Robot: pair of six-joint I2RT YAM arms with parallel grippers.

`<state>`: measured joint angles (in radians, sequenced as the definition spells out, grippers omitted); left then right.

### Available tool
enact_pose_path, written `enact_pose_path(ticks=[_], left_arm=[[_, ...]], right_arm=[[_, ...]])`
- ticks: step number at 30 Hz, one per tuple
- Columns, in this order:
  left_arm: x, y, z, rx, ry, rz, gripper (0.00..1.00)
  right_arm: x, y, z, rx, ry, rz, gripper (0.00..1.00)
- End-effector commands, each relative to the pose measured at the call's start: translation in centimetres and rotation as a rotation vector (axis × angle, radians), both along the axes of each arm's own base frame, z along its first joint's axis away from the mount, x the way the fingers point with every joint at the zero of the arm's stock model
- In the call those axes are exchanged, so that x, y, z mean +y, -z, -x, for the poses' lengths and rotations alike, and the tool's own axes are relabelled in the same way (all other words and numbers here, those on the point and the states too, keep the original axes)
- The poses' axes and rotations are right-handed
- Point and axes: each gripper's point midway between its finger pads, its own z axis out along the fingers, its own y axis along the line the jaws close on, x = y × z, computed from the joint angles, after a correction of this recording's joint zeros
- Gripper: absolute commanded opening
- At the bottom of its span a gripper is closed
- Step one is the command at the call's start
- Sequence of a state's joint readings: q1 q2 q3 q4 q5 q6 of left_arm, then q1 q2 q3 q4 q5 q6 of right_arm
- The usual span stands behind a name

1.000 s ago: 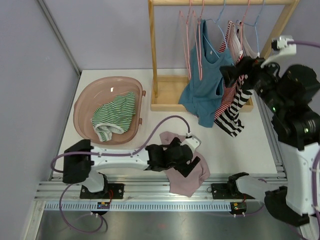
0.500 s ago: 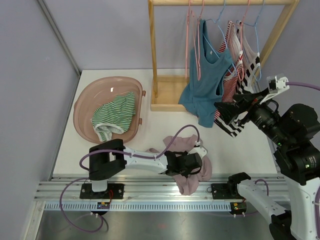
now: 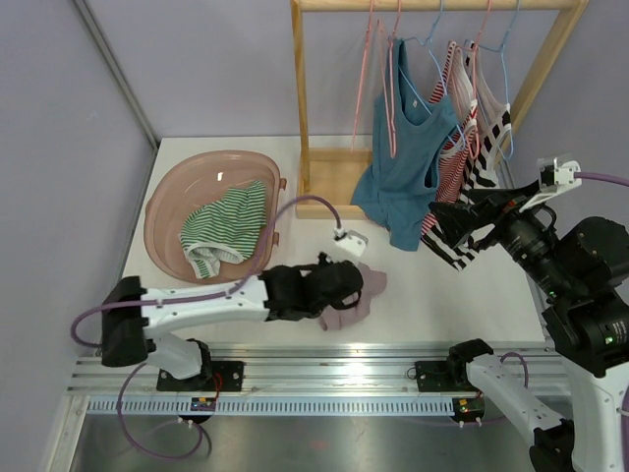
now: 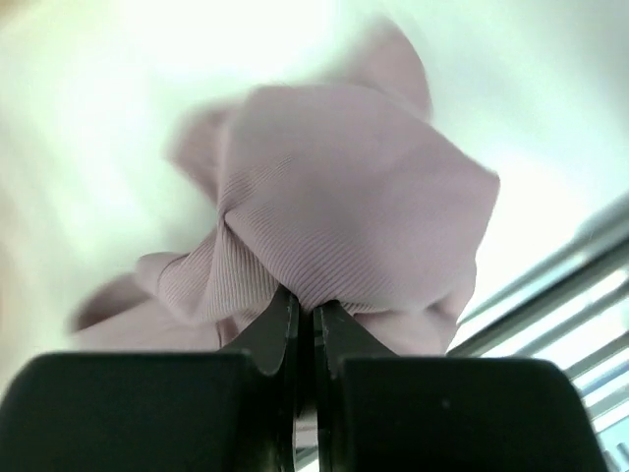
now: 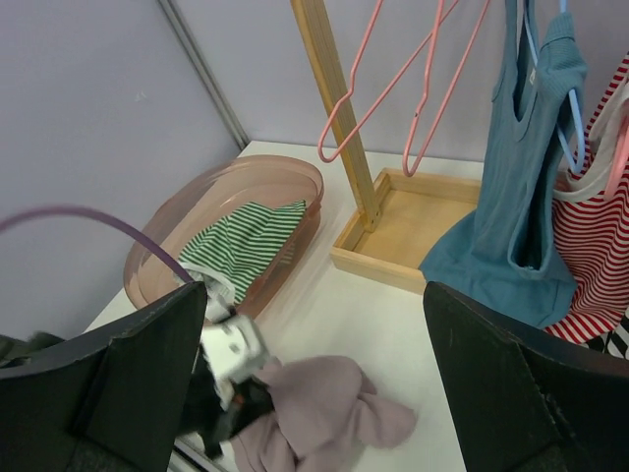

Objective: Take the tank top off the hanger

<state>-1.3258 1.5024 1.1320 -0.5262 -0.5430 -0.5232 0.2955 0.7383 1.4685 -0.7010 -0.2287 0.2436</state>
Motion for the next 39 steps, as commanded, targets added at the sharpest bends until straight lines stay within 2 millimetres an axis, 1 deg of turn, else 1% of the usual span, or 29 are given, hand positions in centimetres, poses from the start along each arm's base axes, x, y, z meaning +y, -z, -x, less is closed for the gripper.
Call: enact_pose_path(ticks=[1, 3, 4, 6, 8, 10, 11, 12, 14, 15, 17, 18, 19, 21, 22, 23, 25, 26, 28, 29, 30, 31, 32, 33, 34, 36, 37, 38, 39], left_arm=[[4.9, -8.6, -4.4, -0.168, -0.211, 0.108, 0.0], [7.1, -10.5, -6.0, -0.191, -0.274, 0.123, 0.0], [8.4, -12.6, -6.4, -0.213, -0.288, 0.155, 0.0], [10.6, -14.9, -7.7, -0.242, -0.347, 0.183, 0.0], [12.6, -18.3, -8.1, -0.27, -0.372, 0.246, 0.0], [14.8, -20.2, -8.9, -0.287, -0.415, 0.271, 0.0], [16.1, -21.9, -9.1, -0.311, -0.438, 0.306, 0.0], [17.8, -22.6, -10.1, -0.326, -0.493, 0.304, 0.0], [19.4, -23.1, -10.8, -0.322, -0.514, 0.296, 0.0], [21.4, -23.5, -12.0, -0.333, -0.577, 0.288, 0.0], [22.7, -23.2, -13.0, -0.307, -0.593, 0.276, 0.0], [24.8, -22.8, -14.4, -0.297, -0.659, 0.263, 0.0], [24.9, -22.4, -14.9, -0.268, -0.643, 0.269, 0.0], [27.2, -21.1, -16.6, -0.238, -0.707, 0.242, 0.0], [27.3, -20.7, -17.0, -0.213, -0.704, 0.247, 0.0], [28.4, -20.1, -17.5, -0.198, -0.733, 0.24, 0.12], [28.7, -18.6, -18.2, -0.152, -0.747, 0.22, 0.42], [28.9, -18.2, -18.3, -0.14, -0.756, 0.216, 0.79], [28.9, -17.6, -18.3, -0.112, -0.758, 0.223, 0.99], [28.8, -17.3, -18.2, -0.103, -0.752, 0.225, 0.99], [28.6, -17.3, -18.0, -0.099, -0.745, 0.232, 0.99], [28.5, -17.7, -17.6, -0.107, -0.735, 0.252, 0.99], [28.4, -17.5, -17.2, -0.101, -0.727, 0.253, 0.99], [28.3, -17.6, -16.9, -0.104, -0.717, 0.26, 0.99], [28.0, -18.4, -16.1, -0.124, -0.684, 0.288, 0.99], [27.5, -18.0, -15.1, -0.118, -0.646, 0.305, 0.99], [26.8, -18.2, -14.6, -0.117, -0.6, 0.33, 0.99], [26.6, -18.1, -13.5, -0.125, -0.576, 0.344, 0.99], [26.4, -18.1, -13.0, -0.129, -0.557, 0.353, 0.99]], right_arm=[[-0.9, -0.9, -0.1, -0.025, 0.053, -0.018, 0.99], [-1.1, -0.9, -0.2, -0.021, 0.07, -0.016, 0.99], [-1.5, -0.9, -0.4, -0.02, 0.095, -0.019, 1.0], [-2.1, -0.9, -0.8, -0.015, 0.137, -0.027, 0.99], [-2.8, -0.8, -1.3, -0.008, 0.184, -0.031, 0.99], [-3.1, -0.5, -1.9, 0.002, 0.209, -0.03, 0.99], [-3.2, -0.3, -2.1, 0.01, 0.216, -0.028, 1.0], [-3.1, -0.1, -2.3, 0.017, 0.218, -0.029, 0.99], [-2.9, 0.6, -2.9, 0.04, 0.22, -0.024, 0.99], [-3.2, 0.7, -3.4, 0.045, 0.244, -0.025, 0.99], [-3.1, 1.2, -4.0, 0.063, 0.248, -0.022, 1.0], [-3.0, 1.3, -4.3, 0.066, 0.251, -0.024, 1.0], [-3.0, 1.5, -4.7, 0.075, 0.256, -0.022, 0.99], [-2.9, 1.5, -5.2, 0.076, 0.256, -0.02, 0.99], [-2.8, 1.9, -5.8, 0.09, 0.261, -0.011, 0.99], [-2.7, 1.7, -6.0, 0.09, 0.262, -0.01, 0.99], [-2.6, 2.0, -7.2, 0.111, 0.272, 0.012, 0.99], [-2.6, 1.4, -7.4, 0.103, 0.276, 0.015, 0.99], [-2.7, 2.0, -9.2, 0.137, 0.301, 0.061, 0.99], [-2.8, 1.0, -9.5, 0.125, 0.312, 0.066, 0.99], [-2.9, 1.3, -10.1, 0.142, 0.318, 0.1, 1.0], [-2.6, 2.4, -11.8, 0.183, 0.331, 0.134, 0.99], [-2.6, 1.1, -12.2, 0.166, 0.333, 0.134, 0.99], [-2.5, 1.2, -12.7, 0.177, 0.327, 0.158, 0.99], [-2.2, 0.8, -14.1, 0.184, 0.336, 0.167, 1.0], [-2.2, 0.4, -15.3, 0.18, 0.348, 0.187, 0.99], [-2.1, 1.1, -16.9, 0.2, 0.366, 0.21, 0.98], [-2.4, -0.4, -17.1, 0.173, 0.38, 0.218, 0.97], [-2.5, -0.6, -17.8, 0.172, 0.39, 0.226, 0.96]])
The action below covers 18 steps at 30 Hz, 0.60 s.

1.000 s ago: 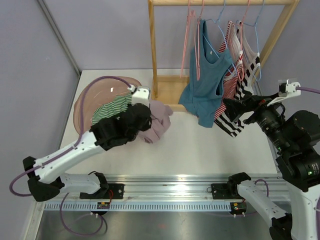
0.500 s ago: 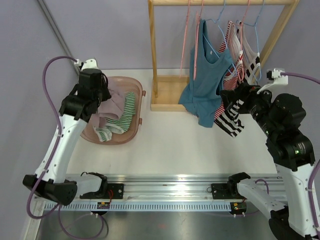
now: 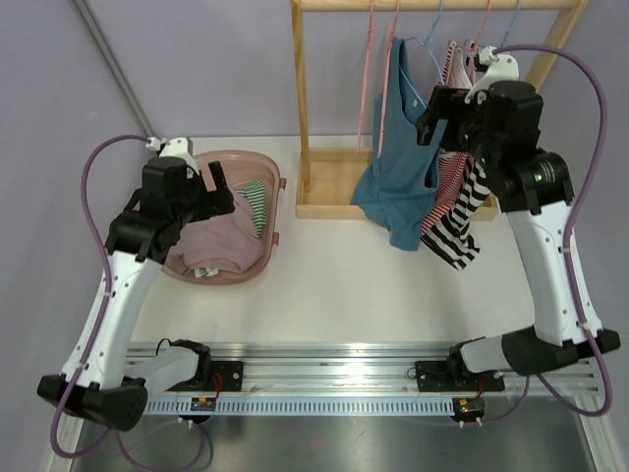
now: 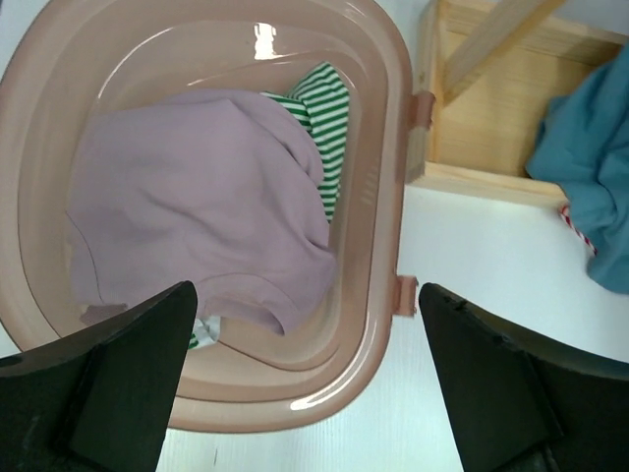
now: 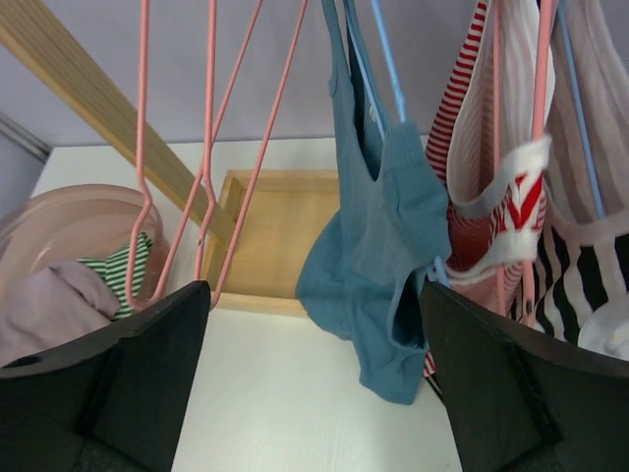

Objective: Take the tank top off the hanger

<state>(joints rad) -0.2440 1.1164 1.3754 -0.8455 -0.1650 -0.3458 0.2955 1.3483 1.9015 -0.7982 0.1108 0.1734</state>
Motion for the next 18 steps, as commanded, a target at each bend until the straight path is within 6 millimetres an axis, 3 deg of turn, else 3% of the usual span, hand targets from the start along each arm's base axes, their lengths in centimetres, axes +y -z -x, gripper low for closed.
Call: enact_pose_path(ticks=[1, 5, 6, 7, 9, 10, 11, 12, 14, 15, 18], left_arm=[[-2.0, -1.8, 2.0, -0.099, 0.146, 0.063, 0.99], [-2.2, -1.5, 4.1, -0.145, 0.207, 0.062, 0.99], [-1.9, -1.1, 4.7, -0.149, 0.21, 0.045, 0.99], [-1.7, -1.0, 5.0, -0.149, 0.21, 0.036, 0.99], [-1.4, -0.8, 5.6, -0.146, 0.217, 0.016, 0.99], [-1.4, -0.5, 5.7, -0.137, 0.22, 0.013, 0.99], [-1.4, -0.4, 5.9, -0.139, 0.222, 0.012, 0.99], [-1.6, -0.4, 6.0, -0.144, 0.233, 0.017, 0.99], [-1.7, -0.3, 6.3, -0.156, 0.243, 0.026, 0.99], [-1.9, -0.3, 6.3, -0.159, 0.251, 0.032, 0.99], [-2.0, 0.1, 6.1, -0.149, 0.255, 0.03, 0.99]], right_arm=[[-1.2, -3.0, -1.9, -0.056, 0.059, 0.069, 0.9], [-1.8, -3.6, -4.7, -0.055, 0.093, 0.14, 0.84], [-2.1, -2.7, -6.2, -0.036, 0.124, 0.165, 0.83], [-2.4, -3.8, -6.4, -0.062, 0.132, 0.165, 0.82], [-2.1, -2.1, -8.4, -0.018, 0.113, 0.191, 0.81], [-2.4, -3.2, -8.7, -0.046, 0.11, 0.208, 0.81], [-2.4, -2.5, -9.1, -0.024, 0.098, 0.224, 0.79], [-1.7, -1.3, -10.3, 0.001, 0.061, 0.226, 0.75], [-1.3, -1.6, -10.6, -0.004, 0.035, 0.216, 0.67], [-0.7, -1.2, -10.9, 0.003, 0.005, 0.207, 0.56], [0.2, -1.6, -11.2, -0.021, -0.033, 0.179, 0.46]])
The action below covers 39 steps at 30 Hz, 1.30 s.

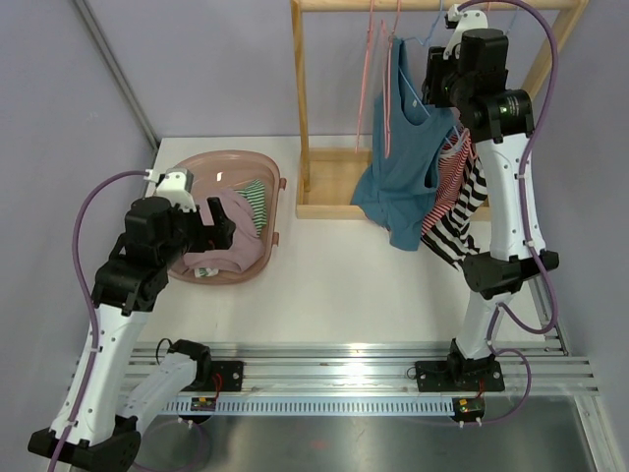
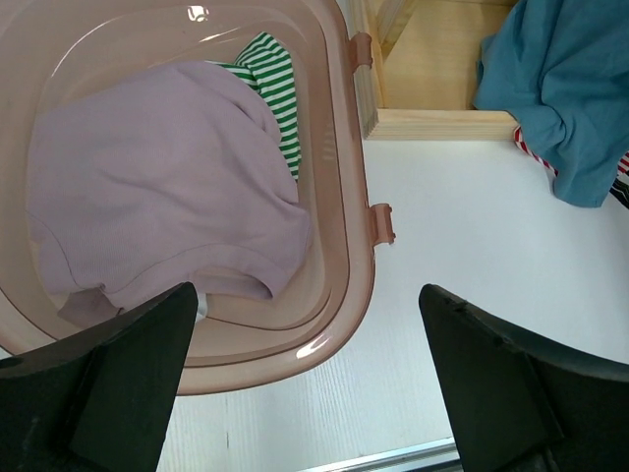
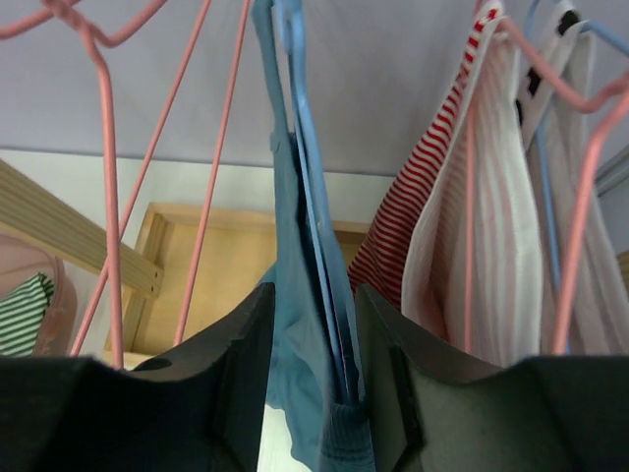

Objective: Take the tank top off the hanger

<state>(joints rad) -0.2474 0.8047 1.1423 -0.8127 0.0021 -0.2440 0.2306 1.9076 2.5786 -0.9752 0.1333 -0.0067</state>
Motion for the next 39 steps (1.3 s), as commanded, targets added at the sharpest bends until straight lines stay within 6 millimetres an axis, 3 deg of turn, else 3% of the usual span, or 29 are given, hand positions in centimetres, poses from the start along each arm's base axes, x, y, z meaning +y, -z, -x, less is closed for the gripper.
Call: enact_pose_path(ticks=[1, 5, 12, 13, 14, 20, 25, 32, 38, 39], left_arm=[[-1.0, -0.8, -0.5, -0.042, 0.061, 0.009, 0.99], [-1.3, 0.0, -0.7, -0.023, 0.072, 0.011, 0.99], [-1.7, 0.5, -0.8, -0.011, 0.089, 0.017, 0.99], [-1.7, 0.4, -0.8, -0.012, 0.089, 0.017, 0.99], [-1.8, 0.3, -0.7, -0.013, 0.095, 0.02, 0.99], [-2.3, -0.2, -0.4, -0.02, 0.122, 0.036, 0.99], [-2.9, -1.5, 0.2, -0.059, 0.144, 0.07, 0.99], [-5.1, -3.7, 1.2, -0.115, 0.213, 0.13, 0.99], [-7.3, -5.8, 2.0, -0.161, 0.273, 0.159, 0.99], [-8.0, -6.6, 2.5, -0.177, 0.302, 0.17, 0.99]], right_arm=[[1.1, -1.3, 0.6, -0.035, -0.078, -0.014, 0.45], [1.8, -2.1, 0.2, -0.072, -0.108, -0.021, 0.29], [2.1, -3.1, -0.8, -0.112, -0.113, -0.033, 0.2], [2.1, -3.1, -0.9, -0.115, -0.115, -0.034, 0.16], [2.2, -3.3, -0.9, -0.122, -0.117, -0.038, 0.0], [2.4, -4.9, -0.4, -0.165, -0.127, -0.068, 0.0], [2.7, -8.6, 1.7, -0.257, -0.154, -0.138, 0.0], [2.2, -11.7, 5.0, -0.333, -0.161, -0.17, 0.0], [1.5, -12.0, 7.4, -0.331, -0.155, -0.176, 0.0], [1.5, -11.1, 7.6, -0.3, -0.155, -0.175, 0.0]])
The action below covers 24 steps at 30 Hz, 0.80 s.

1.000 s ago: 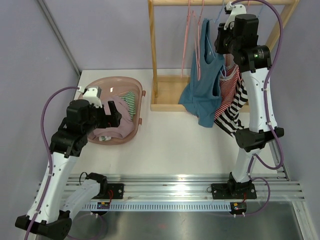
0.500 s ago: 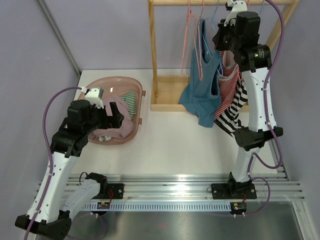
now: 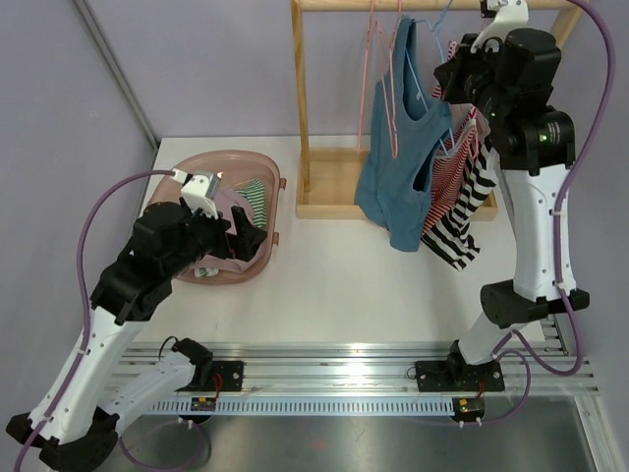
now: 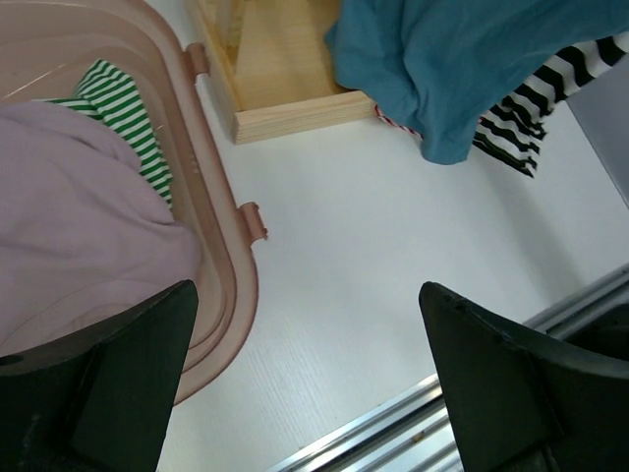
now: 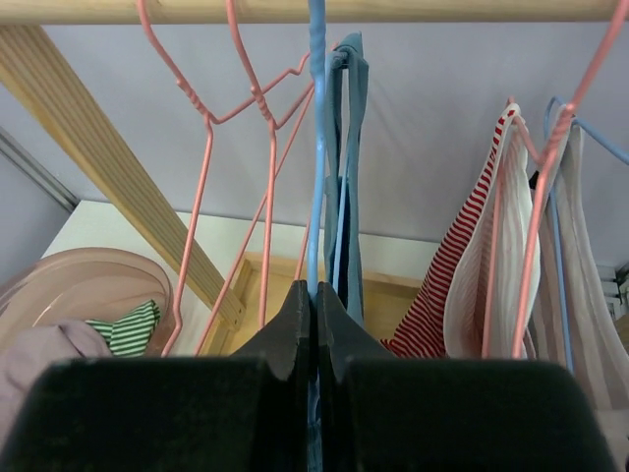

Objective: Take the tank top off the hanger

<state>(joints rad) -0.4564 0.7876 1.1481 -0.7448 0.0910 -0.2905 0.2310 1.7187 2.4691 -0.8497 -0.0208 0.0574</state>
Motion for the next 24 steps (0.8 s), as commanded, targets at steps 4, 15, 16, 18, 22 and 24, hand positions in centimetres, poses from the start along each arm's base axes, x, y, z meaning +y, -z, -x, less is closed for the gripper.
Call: enact_pose_path(ticks=[4, 15, 16, 18, 22, 24], left_arm=[[-3.1, -7.4, 0.7, -0.172, 0.069, 0.122, 0.99], [-8.8, -14.9, 0.4, -0.318, 0.194, 0.194, 0.99], [-9.3, -15.8, 0.5, -0.35, 0.203, 0.2, 0.99], [-11.5, -17.2, 1.1, -0.388, 0.253, 0.214, 0.99], [-14.6, -19.3, 1.7, -0.485, 0.272, 0.184, 0.99], [-17.0, -20.0, 2.7, -0.502, 0.33, 0.189, 0.99]], right_arm=[[-0.3, -2.1, 5.1, -0.053, -0.04, -0.049, 0.0], [-1.1, 1.8, 18.2, 0.02, -0.137, -0.138, 0.0], [-0.9, 2.0, 19.3, 0.02, -0.161, -0.144, 0.0], [-1.1, 2.7, 21.9, 0.031, -0.182, -0.147, 0.0], [-1.5, 3.1, 26.8, 0.029, -0.222, -0.16, 0.0], [-1.4, 2.9, 28.8, 0.029, -0.256, -0.175, 0.0]])
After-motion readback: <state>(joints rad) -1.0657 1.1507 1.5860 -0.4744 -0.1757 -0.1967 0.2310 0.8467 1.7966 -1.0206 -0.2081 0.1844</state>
